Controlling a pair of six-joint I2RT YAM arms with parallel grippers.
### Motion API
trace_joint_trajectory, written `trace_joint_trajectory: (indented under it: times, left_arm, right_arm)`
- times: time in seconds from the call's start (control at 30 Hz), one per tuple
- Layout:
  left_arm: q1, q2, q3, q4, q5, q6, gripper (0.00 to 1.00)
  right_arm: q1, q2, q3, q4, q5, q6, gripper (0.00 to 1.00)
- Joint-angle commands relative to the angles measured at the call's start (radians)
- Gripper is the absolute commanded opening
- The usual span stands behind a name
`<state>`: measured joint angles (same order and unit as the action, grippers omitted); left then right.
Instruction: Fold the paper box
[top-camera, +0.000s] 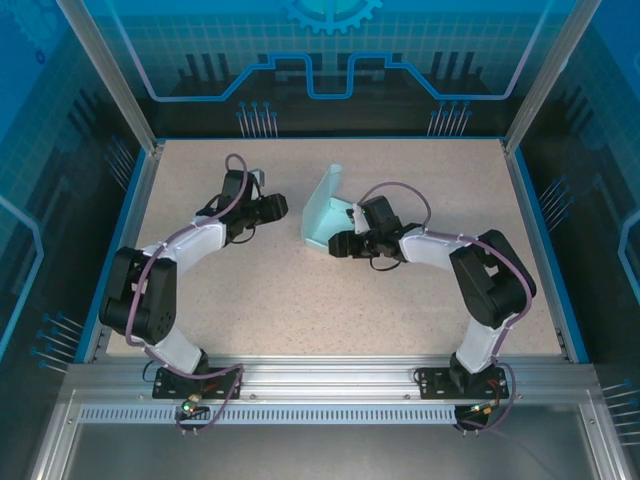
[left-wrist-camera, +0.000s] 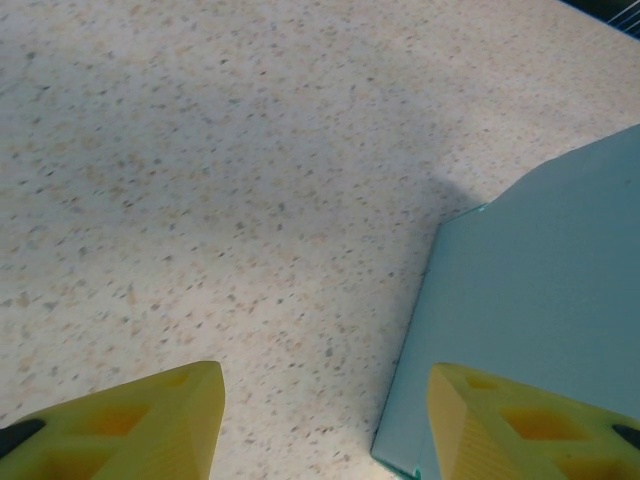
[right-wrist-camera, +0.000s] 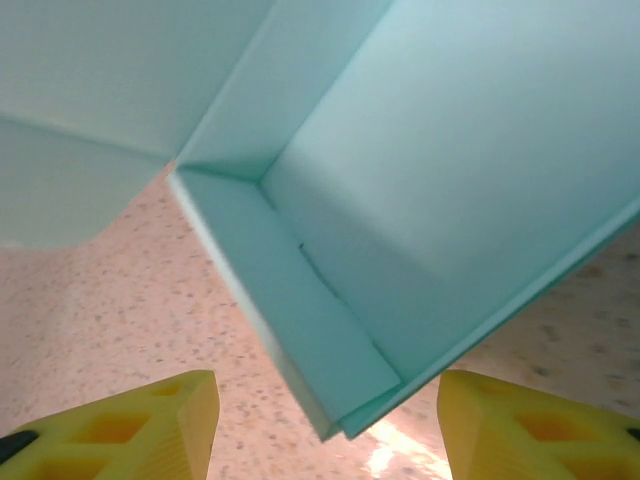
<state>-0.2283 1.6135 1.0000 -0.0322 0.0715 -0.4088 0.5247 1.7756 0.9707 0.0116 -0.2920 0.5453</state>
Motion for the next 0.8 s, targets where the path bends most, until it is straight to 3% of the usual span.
trace_joint_trajectory:
  times: [0.0,0.27,0.53,0.67,0.7,0.77]
  left_arm:
    - [0.009,-0.053,-0.039,0.024,-0.027,0.025,0.58]
    - [0.009,-0.142,-0.1,0.019,-0.001,0.015,0.59]
    - [0.009,-0.25,-0.168,0.015,-0.019,0.048,0.65]
    - [0.012,-0.299,-0.174,-0.044,-0.083,0.1,0.69]
    - [0.012,-0.312,-0.179,-0.051,-0.098,0.107,0.71]
    - [0.013,-0.337,-0.193,-0.05,-0.109,0.103,0.85]
  right_arm:
    - [0.036,0.018,0.032,0.047,-0.053,0.02,0.61]
    - [0.008,-0.095,0.017,-0.107,0.086,-0.08,0.61]
    - [-0.029,-0.245,0.033,-0.33,0.395,-0.232,0.65]
    - [-0.047,-0.295,0.049,-0.389,0.516,-0.276,0.68]
    - [-0.053,-0.307,0.05,-0.399,0.549,-0.281,0.69]
    - [-0.072,-0.322,0.051,-0.411,0.597,-0.286,0.75]
